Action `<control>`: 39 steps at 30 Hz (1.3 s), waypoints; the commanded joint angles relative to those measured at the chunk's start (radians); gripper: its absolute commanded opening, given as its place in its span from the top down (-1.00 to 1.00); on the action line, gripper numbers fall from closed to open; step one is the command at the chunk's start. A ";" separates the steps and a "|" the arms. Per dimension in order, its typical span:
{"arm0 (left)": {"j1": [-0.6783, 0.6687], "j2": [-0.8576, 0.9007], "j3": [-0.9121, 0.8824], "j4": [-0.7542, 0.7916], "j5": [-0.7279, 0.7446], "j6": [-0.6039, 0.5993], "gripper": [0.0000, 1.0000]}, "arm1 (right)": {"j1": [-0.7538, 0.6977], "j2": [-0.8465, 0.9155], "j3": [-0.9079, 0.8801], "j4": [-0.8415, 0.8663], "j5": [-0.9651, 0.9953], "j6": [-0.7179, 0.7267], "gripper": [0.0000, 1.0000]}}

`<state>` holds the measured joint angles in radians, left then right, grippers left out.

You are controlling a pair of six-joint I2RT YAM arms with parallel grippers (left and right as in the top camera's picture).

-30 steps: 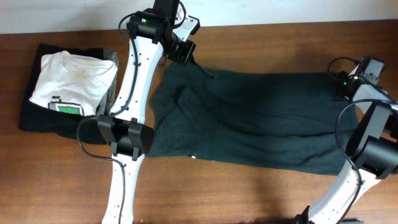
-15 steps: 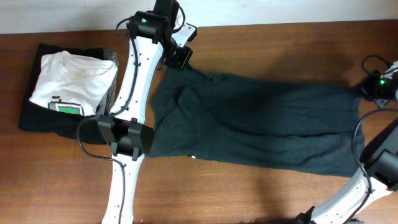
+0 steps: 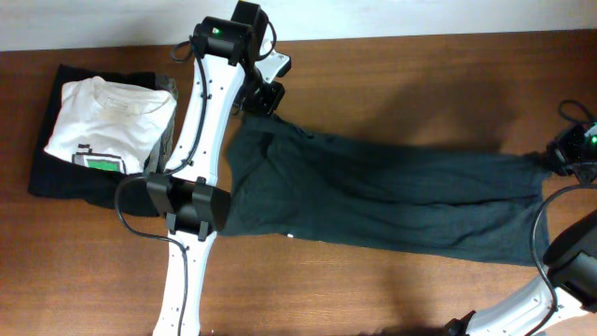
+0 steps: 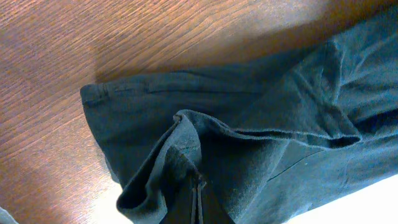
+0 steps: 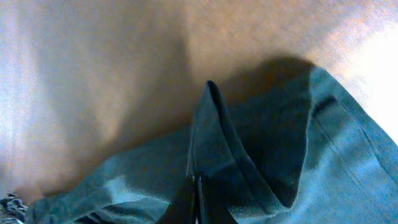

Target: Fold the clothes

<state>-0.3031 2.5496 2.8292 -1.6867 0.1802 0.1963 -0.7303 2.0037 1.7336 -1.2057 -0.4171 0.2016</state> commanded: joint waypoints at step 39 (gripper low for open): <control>-0.061 -0.439 -0.814 0.083 -0.007 -0.038 0.58 | -0.089 -0.021 0.011 -0.123 0.307 0.016 0.19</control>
<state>-0.3637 2.1189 2.0296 -1.6279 0.1883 0.1669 -0.8158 2.0037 1.7336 -1.3155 -0.1452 0.2111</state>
